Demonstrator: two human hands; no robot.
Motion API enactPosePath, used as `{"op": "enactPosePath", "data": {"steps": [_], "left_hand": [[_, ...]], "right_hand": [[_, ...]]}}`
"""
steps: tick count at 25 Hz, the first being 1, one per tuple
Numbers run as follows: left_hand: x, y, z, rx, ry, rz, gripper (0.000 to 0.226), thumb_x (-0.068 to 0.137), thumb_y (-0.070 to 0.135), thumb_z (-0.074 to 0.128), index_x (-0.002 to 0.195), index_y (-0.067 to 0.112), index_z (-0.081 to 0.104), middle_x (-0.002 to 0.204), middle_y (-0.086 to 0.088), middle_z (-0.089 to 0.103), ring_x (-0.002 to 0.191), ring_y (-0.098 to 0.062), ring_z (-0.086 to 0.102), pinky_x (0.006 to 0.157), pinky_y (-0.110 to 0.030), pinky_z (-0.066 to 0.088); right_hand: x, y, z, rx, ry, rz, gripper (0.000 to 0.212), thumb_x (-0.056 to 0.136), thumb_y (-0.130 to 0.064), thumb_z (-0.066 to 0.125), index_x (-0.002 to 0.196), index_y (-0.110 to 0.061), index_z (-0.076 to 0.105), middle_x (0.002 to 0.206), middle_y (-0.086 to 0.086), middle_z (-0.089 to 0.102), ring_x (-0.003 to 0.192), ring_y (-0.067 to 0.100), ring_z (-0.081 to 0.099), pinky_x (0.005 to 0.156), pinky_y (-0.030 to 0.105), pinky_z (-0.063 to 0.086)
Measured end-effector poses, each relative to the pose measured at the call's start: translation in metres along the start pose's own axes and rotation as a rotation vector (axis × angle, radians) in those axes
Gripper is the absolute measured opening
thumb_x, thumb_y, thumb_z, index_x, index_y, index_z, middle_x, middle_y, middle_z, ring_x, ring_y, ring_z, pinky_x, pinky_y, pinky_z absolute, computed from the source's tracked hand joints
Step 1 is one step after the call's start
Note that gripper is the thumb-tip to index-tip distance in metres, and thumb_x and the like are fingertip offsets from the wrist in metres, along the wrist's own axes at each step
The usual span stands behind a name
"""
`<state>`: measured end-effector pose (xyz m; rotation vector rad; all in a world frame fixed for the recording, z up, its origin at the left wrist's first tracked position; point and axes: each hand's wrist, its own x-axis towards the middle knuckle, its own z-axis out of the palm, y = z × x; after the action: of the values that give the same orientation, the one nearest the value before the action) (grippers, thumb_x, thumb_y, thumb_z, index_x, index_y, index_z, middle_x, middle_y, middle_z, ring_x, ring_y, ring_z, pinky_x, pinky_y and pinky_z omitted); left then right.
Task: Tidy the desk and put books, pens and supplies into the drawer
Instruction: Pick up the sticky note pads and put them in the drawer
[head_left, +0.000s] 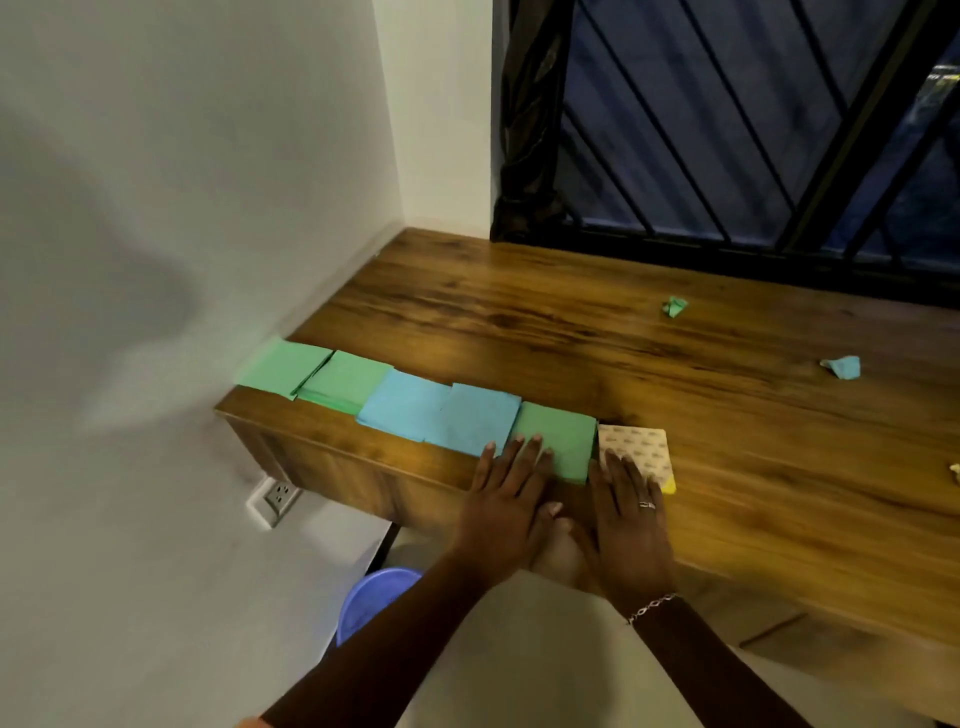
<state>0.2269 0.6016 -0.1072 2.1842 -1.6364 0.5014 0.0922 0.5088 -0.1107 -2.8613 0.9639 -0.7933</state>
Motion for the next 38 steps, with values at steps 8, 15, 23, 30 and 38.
{"op": "enactPosePath", "data": {"steps": [8, 15, 23, 30, 38], "left_hand": [[-0.071, -0.027, -0.022, -0.746, 0.221, -0.904, 0.072, 0.091, 0.055, 0.033, 0.142, 0.005, 0.028, 0.148, -0.017, 0.032, 0.138, -0.028, 0.029, 0.115, -0.043, 0.025], [-0.079, -0.060, 0.003, -1.570, 0.017, -1.716, 0.071, 0.092, 0.061, 0.023, 0.144, 0.013, 0.027, 0.148, -0.016, 0.032, 0.136, -0.032, 0.032, 0.112, -0.043, 0.028], [-0.055, -0.058, 0.022, -1.784, 0.130, -1.894, 0.075, 0.090, 0.064, 0.023, 0.141, 0.009, 0.031, 0.140, -0.018, 0.040, 0.132, -0.034, 0.035, 0.115, -0.044, 0.023], [-0.058, -0.057, 0.043, -1.848, 0.095, -1.802, 0.079, 0.088, 0.068, 0.013, 0.144, 0.013, 0.027, 0.148, -0.016, 0.035, 0.135, -0.035, 0.034, 0.114, -0.053, 0.016], [-0.094, -0.048, 0.018, -1.483, 0.015, -1.694, 0.060, 0.097, 0.053, 0.017, 0.134, 0.014, 0.042, 0.131, -0.017, 0.052, 0.130, -0.035, 0.040, 0.102, -0.028, 0.036]], "right_hand": [[-0.058, -0.069, 0.025, 0.211, 0.114, -0.152, 0.034, 0.082, -0.020, 0.047, 0.115, -0.013, 0.052, 0.115, 0.015, 0.065, 0.115, 0.026, 0.048, 0.093, 0.041, 0.047], [-0.046, -0.072, 0.057, 1.449, -0.311, 1.370, 0.015, 0.087, 0.010, 0.046, 0.083, 0.000, 0.057, 0.070, 0.009, 0.056, 0.060, 0.017, 0.057, 0.049, 0.020, 0.048], [-0.042, -0.050, 0.089, 1.851, 0.155, 1.816, 0.023, 0.081, 0.014, 0.038, 0.073, -0.004, 0.050, 0.071, 0.011, 0.053, 0.068, 0.024, 0.051, 0.055, 0.030, 0.055], [-0.042, -0.041, 0.095, 1.795, 0.065, 1.879, 0.019, 0.080, 0.013, 0.041, 0.078, -0.003, 0.049, 0.066, 0.012, 0.062, 0.060, 0.025, 0.062, 0.040, 0.024, 0.053], [-0.066, -0.070, 0.063, 1.558, -0.085, 1.905, 0.017, 0.083, 0.014, 0.044, 0.073, 0.000, 0.049, 0.070, 0.012, 0.049, 0.063, 0.022, 0.049, 0.039, 0.019, 0.049]]}}
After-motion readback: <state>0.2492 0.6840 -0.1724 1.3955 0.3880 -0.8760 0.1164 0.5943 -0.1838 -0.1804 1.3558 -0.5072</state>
